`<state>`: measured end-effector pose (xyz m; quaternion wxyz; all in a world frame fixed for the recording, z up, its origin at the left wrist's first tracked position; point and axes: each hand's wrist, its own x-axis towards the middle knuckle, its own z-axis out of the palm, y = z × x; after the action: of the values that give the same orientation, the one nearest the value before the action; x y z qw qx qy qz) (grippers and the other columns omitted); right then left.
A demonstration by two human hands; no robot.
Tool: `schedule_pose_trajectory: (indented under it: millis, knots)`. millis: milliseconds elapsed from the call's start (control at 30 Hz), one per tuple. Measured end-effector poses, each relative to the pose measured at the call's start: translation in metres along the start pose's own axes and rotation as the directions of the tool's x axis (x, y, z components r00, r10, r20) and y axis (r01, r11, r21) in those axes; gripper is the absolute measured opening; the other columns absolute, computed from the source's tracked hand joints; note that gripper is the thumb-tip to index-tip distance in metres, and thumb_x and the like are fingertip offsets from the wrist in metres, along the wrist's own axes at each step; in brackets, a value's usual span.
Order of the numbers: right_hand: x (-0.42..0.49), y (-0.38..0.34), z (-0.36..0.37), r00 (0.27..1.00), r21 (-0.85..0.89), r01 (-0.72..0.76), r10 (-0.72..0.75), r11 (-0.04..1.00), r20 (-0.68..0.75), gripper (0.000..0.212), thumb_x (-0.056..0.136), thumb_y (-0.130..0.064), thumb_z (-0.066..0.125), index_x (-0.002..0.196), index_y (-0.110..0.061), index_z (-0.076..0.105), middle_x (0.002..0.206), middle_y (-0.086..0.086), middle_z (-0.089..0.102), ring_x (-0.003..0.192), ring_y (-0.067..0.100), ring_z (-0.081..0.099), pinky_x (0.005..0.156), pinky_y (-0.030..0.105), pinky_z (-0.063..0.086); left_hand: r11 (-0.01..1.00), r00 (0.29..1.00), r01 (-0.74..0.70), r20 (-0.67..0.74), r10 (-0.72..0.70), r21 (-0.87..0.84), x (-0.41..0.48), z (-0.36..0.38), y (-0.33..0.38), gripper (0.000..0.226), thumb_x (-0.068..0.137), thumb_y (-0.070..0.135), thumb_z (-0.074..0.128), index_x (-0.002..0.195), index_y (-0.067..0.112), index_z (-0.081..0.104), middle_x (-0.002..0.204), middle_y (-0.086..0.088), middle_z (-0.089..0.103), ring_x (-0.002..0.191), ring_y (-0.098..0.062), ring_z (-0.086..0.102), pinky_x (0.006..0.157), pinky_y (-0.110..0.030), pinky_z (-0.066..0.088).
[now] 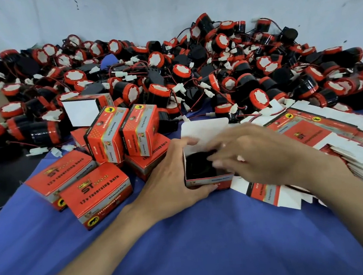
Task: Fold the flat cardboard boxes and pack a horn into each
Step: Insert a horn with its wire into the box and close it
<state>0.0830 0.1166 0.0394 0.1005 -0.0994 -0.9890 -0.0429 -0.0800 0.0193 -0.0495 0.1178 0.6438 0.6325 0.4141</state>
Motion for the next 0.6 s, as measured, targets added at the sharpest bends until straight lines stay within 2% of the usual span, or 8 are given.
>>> schedule_pose_trajectory:
  millis: [33, 100, 133, 200, 267, 333, 433, 600]
  knots:
    - [-0.004, 0.000, -0.003, 0.973, -0.016, -0.097, 0.092, 0.995, -0.210, 0.030, 0.093, -0.031, 0.052, 0.086, -0.012, 0.074, 0.103, 0.001, 0.068, 0.092, 0.020, 0.063, 0.076, 0.033, 0.047, 1.000, 1.000, 0.002, -0.002, -0.002, -0.009, 0.000, -0.001, 0.002, 0.072, 0.067, 0.062, 0.066, 0.123, 0.042, 0.026, 0.122, 0.031, 0.035, 0.112, 0.010, 0.041, 0.083, 0.000, 0.033]
    - [-0.010, 0.004, -0.011, 0.806, -0.038, -0.426, 0.360, 0.904, -0.469, 0.041, 0.093, -0.045, 0.053, 0.070, -0.012, 0.064, 0.078, 0.002, 0.063, 0.067, 0.025, 0.058, 0.056, 0.029, 0.043, 0.994, 0.999, 0.032, -0.015, -0.034, -0.102, -0.001, -0.001, 0.007, 0.052, 0.075, 0.060, 0.057, 0.118, 0.044, 0.031, 0.120, 0.029, 0.038, 0.111, 0.007, 0.043, 0.082, -0.001, 0.032]
    - [-0.010, 0.007, -0.015, 0.739, -0.044, -0.578, 0.500, 0.815, -0.452, 0.049, 0.089, -0.057, 0.048, 0.067, -0.014, 0.059, 0.071, 0.001, 0.060, 0.060, 0.024, 0.054, 0.052, 0.028, 0.038, 0.985, 0.998, 0.053, -0.030, -0.058, -0.163, -0.001, -0.001, 0.009, 0.043, 0.079, 0.059, 0.052, 0.115, 0.045, 0.034, 0.118, 0.030, 0.041, 0.111, 0.007, 0.043, 0.083, -0.002, 0.031]
    - [-0.009, 0.016, -0.017, 0.679, 0.002, -0.714, 0.692, 0.700, -0.244, 0.059, 0.080, -0.071, 0.043, 0.065, -0.016, 0.060, 0.062, -0.002, 0.060, 0.059, 0.019, 0.054, 0.052, 0.029, 0.040, 0.961, 0.991, 0.094, -0.071, -0.117, -0.259, -0.001, 0.001, 0.012, 0.026, 0.087, 0.051, 0.050, 0.110, 0.043, 0.040, 0.113, 0.031, 0.045, 0.111, 0.009, 0.043, 0.086, -0.003, 0.031]
    - [-0.009, 0.020, -0.010, 0.699, 0.222, -0.679, 0.708, 0.700, -0.095, 0.045, 0.082, -0.060, 0.056, 0.068, -0.018, 0.063, 0.061, -0.008, 0.059, 0.061, 0.009, 0.056, 0.054, 0.025, 0.044, 0.940, 0.982, 0.135, -0.086, -0.169, -0.312, 0.001, 0.005, 0.014, 0.024, 0.091, 0.034, 0.059, 0.108, 0.040, 0.042, 0.113, 0.026, 0.049, 0.109, 0.006, 0.046, 0.091, -0.015, 0.037]
    - [-0.008, 0.013, -0.004, 0.745, 0.358, -0.565, 0.646, 0.744, -0.168, 0.030, 0.085, -0.038, 0.067, 0.070, -0.012, 0.066, 0.058, -0.009, 0.060, 0.058, 0.005, 0.057, 0.051, 0.020, 0.043, 0.931, 0.975, 0.151, -0.103, -0.195, -0.334, 0.002, 0.007, 0.017, 0.040, 0.086, 0.019, 0.069, 0.108, 0.037, 0.042, 0.114, 0.018, 0.049, 0.109, -0.001, 0.049, 0.093, -0.025, 0.043]
    - [-0.006, 0.001, -0.003, 0.828, 0.358, -0.341, 0.458, 0.869, -0.323, 0.021, 0.082, -0.019, 0.075, 0.068, -0.007, 0.065, 0.058, -0.003, 0.063, 0.058, 0.013, 0.064, 0.055, 0.030, 0.052, 0.920, 0.972, 0.167, -0.096, -0.213, -0.354, 0.005, 0.007, 0.020, 0.051, 0.079, 0.014, 0.076, 0.110, 0.036, 0.041, 0.116, 0.013, 0.050, 0.111, -0.005, 0.051, 0.096, -0.032, 0.046]
    - [0.004, -0.007, -0.001, 0.927, 0.217, -0.212, 0.266, 0.953, -0.264, 0.022, 0.088, -0.013, 0.067, 0.071, -0.002, 0.061, 0.057, 0.004, 0.059, 0.053, 0.022, 0.058, 0.053, 0.037, 0.047, 0.884, 0.960, 0.250, -0.020, -0.280, -0.394, 0.010, 0.004, 0.025, 0.062, 0.074, 0.011, 0.080, 0.112, 0.037, 0.038, 0.121, 0.001, 0.053, 0.112, -0.016, 0.053, 0.096, -0.040, 0.047]
